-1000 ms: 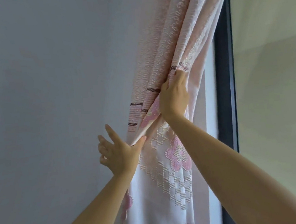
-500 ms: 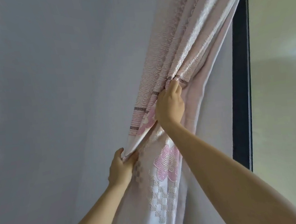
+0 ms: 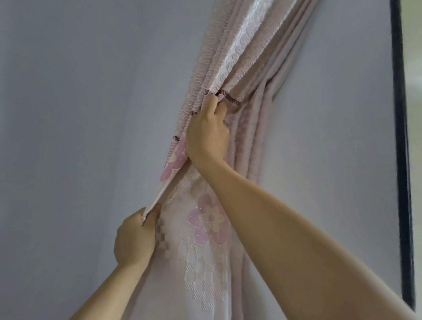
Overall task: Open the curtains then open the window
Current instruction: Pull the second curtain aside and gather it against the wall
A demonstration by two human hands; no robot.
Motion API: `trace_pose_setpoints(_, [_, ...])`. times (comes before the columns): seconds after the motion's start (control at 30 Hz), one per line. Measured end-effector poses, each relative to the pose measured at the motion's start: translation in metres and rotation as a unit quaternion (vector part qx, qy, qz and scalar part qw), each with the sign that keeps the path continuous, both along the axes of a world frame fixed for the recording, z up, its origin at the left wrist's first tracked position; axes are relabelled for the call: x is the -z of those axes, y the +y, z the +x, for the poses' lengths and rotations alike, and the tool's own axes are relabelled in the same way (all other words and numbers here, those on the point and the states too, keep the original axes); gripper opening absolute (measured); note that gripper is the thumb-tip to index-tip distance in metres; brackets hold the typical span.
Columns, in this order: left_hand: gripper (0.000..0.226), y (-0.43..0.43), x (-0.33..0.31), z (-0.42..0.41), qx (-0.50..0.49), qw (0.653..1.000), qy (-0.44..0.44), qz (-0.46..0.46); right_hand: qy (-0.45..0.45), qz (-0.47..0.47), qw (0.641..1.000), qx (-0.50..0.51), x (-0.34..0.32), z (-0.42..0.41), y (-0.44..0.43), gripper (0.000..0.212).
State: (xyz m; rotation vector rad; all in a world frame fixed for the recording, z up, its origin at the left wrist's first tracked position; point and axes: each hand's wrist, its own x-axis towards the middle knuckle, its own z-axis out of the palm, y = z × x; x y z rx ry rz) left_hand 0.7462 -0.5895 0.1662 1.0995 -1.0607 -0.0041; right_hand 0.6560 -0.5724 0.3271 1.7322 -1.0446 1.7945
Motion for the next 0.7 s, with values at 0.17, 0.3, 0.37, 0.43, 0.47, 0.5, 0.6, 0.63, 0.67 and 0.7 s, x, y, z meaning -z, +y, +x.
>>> trace_pose_setpoints(0.17, [0.047, -0.024, 0.005, 0.049, 0.006, 1.000, -0.005, 0.009, -0.007, -0.023, 1.000, 0.005, 0.002, 0.045, -0.035, 0.027])
trace_pose_setpoints(0.3, [0.046, -0.039, 0.002, 0.089, 0.015, 1.000, 0.005, 0.027, -0.002, -0.042, 0.996, 0.076, 0.001, 0.080, -0.066, 0.023])
trace_pose_setpoints(0.37, [0.046, -0.046, -0.003, 0.111, 0.015, 1.000, 0.005, 0.022, -0.025, -0.081, 0.991, 0.102, -0.003, 0.103, -0.079, 0.016])
trace_pose_setpoints(0.43, [0.048, -0.053, -0.010, 0.134, 0.014, 1.000, 0.009, 0.013, -0.032, -0.083, 0.992, 0.093, -0.010, 0.126, -0.086, 0.020])
trace_pose_setpoints(0.47, [0.048, -0.056, -0.012, 0.146, 0.015, 1.000, 0.014, 0.010, -0.033, -0.075, 0.993, 0.080, -0.013, 0.137, -0.087, 0.024])
trace_pose_setpoints(0.5, [0.047, -0.060, -0.014, 0.158, 0.016, 1.000, 0.015, 0.010, -0.027, -0.045, 0.996, 0.066, -0.016, 0.148, -0.090, 0.027])
trace_pose_setpoints(0.6, [0.041, -0.071, -0.017, 0.190, 0.012, 1.000, 0.010, 0.011, 0.031, 0.023, 0.997, 0.074, -0.022, 0.178, -0.105, 0.034])
trace_pose_setpoints(0.63, [0.041, -0.074, -0.016, 0.198, 0.009, 1.000, 0.014, 0.012, 0.034, 0.026, 0.996, 0.078, -0.023, 0.188, -0.110, 0.035])
trace_pose_setpoints(0.67, [0.042, -0.076, -0.015, 0.206, 0.007, 1.000, 0.015, 0.010, 0.035, 0.023, 0.996, 0.079, -0.023, 0.199, -0.115, 0.035])
trace_pose_setpoints(0.7, [0.044, -0.078, -0.013, 0.213, 0.004, 1.000, 0.016, 0.008, 0.038, 0.024, 0.996, 0.078, -0.023, 0.211, -0.119, 0.035])
